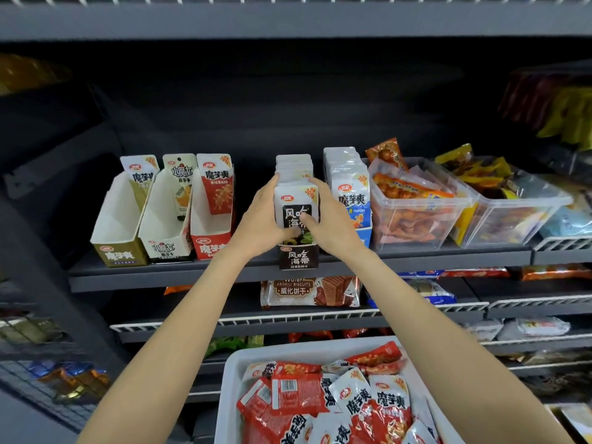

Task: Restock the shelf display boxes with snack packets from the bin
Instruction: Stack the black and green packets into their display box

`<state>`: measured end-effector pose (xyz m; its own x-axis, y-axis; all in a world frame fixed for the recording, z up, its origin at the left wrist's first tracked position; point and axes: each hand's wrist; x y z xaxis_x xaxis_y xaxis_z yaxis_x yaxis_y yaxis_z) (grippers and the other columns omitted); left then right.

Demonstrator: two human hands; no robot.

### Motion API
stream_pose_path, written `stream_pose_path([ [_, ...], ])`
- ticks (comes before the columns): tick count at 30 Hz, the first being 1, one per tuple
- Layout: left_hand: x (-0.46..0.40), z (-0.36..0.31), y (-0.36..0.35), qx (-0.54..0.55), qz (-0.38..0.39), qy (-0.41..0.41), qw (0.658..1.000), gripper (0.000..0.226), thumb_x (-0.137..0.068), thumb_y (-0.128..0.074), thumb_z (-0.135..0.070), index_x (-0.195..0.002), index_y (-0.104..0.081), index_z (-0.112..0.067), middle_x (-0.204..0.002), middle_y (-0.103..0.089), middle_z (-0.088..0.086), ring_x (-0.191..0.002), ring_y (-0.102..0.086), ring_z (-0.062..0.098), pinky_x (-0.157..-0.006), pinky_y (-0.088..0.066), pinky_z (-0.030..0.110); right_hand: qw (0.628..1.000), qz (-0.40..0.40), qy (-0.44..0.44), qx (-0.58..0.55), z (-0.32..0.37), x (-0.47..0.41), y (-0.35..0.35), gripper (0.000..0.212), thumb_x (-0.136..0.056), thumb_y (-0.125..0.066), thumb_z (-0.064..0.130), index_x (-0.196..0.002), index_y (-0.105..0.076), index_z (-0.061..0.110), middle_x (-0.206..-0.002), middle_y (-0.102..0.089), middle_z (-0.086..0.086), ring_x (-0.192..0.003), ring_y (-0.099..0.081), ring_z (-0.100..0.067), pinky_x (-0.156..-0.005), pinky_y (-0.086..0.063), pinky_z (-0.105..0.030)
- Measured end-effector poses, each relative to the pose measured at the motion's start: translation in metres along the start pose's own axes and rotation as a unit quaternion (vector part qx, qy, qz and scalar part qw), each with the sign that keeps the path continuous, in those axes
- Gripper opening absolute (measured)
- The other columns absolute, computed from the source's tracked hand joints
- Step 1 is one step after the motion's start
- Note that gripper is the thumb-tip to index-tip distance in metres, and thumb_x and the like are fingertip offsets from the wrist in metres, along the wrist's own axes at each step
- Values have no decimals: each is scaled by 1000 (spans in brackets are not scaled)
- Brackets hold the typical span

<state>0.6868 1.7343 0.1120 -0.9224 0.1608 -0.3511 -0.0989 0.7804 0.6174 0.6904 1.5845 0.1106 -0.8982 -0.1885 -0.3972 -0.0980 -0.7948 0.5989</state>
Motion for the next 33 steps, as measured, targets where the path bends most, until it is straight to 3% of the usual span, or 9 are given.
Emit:
stream_pose_path([
  [5, 7, -17, 17, -124, 1, 11, 992, 93, -69, -82, -28, -145, -28, -26, -130, -38, 0, -113, -41, 9, -90, -37, 23, 995, 60, 77, -27, 2, 15, 28, 59, -85, -67, 10, -136, -38, 18, -134, -51, 1, -120, -49, -8, -100, -45, -27],
  [8, 13, -27, 17, -216, 17, -10, 976, 81, -71, -80, -31, -140, -38, -24, -128, -39, -2, -119, -43, 15, -95, -43, 32, 986, 131, 75, -74, 4, 12, 60, 41, -92, -59, 24, -131, -46, 21, -128, -53, 8, -119, -48, 0, -99, -41, -15],
  [10, 23, -32, 13, -244, -7, -14, 970, 71, -73, -78, -33, -133, -43, -23, -127, -41, -4, -117, -45, 15, -91, -47, 38, 988, 97, 77, -89, 4, 1, 75, 31, -97, -49, 26, -128, -52, 22, -126, -55, 9, -117, -49, 2, -96, -39, -9],
  [13, 33, -38, 8, -282, -43, -41, 958, 59, -76, -76, -32, -126, -47, -22, -125, -46, -7, -114, -47, 15, -83, -47, 35, 986, 76, 141, 50, 3, -26, 77, 34, -99, -48, 22, -131, -51, 15, -131, -54, 2, -118, -46, -2, -95, -30, -2],
  [17, 34, -41, 5, -326, -51, -66, 942, 56, -77, -74, -26, -126, -46, -24, -125, -50, -8, -112, -47, 15, -78, -44, 29, 943, 121, 198, 238, -1, -67, 59, 44, -95, -53, 26, -136, -46, 12, -138, -50, -7, -128, -45, -20, -106, -32, -26],
  [21, 34, -37, 16, -363, -38, -63, 929, 59, -81, -70, -22, -131, -40, -27, -130, -43, -9, -116, -44, 15, -75, -44, 28, 905, 168, 150, 361, -5, -84, 45, 65, -95, -48, 42, -148, -24, 12, -148, -37, -14, -135, -35, -28, -111, -26, -38],
  [23, 34, -35, 18, -374, -24, -70, 924, 62, -82, -69, -22, -135, -38, -28, -133, -40, -9, -117, -43, 15, -76, -45, 27, 902, 164, 143, 372, -5, -86, 43, 69, -94, -47, 45, -149, -22, 12, -149, -33, -14, -137, -29, -29, -112, -21, -40],
  [27, 30, -34, 18, -387, -13, -80, 918, 65, -80, -70, -28, -136, -38, -24, -134, -39, -5, -119, -42, 16, -83, -43, 27, 903, 147, 154, 373, 3, -88, 45, 61, -91, -51, 48, -141, -39, 15, -139, -41, -11, -130, -28, -29, -106, -21, -41],
  [33, 25, -34, 17, -370, -10, -81, 925, 82, -72, -71, -52, -139, -34, -23, -153, -21, 0, -140, -19, 21, -110, -25, 38, 941, 152, 203, 225, 6, -71, 52, 33, -93, -52, 39, -120, -59, 22, -112, -61, -3, -116, -42, -25, -99, -30, -41],
])
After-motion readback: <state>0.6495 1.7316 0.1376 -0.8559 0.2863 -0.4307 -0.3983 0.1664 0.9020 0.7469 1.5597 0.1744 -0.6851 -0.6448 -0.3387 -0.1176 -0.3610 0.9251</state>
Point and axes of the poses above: each hand's wrist, its own x-axis away from the middle knuckle, its own y-axis out of the back of the hand, z = x × y
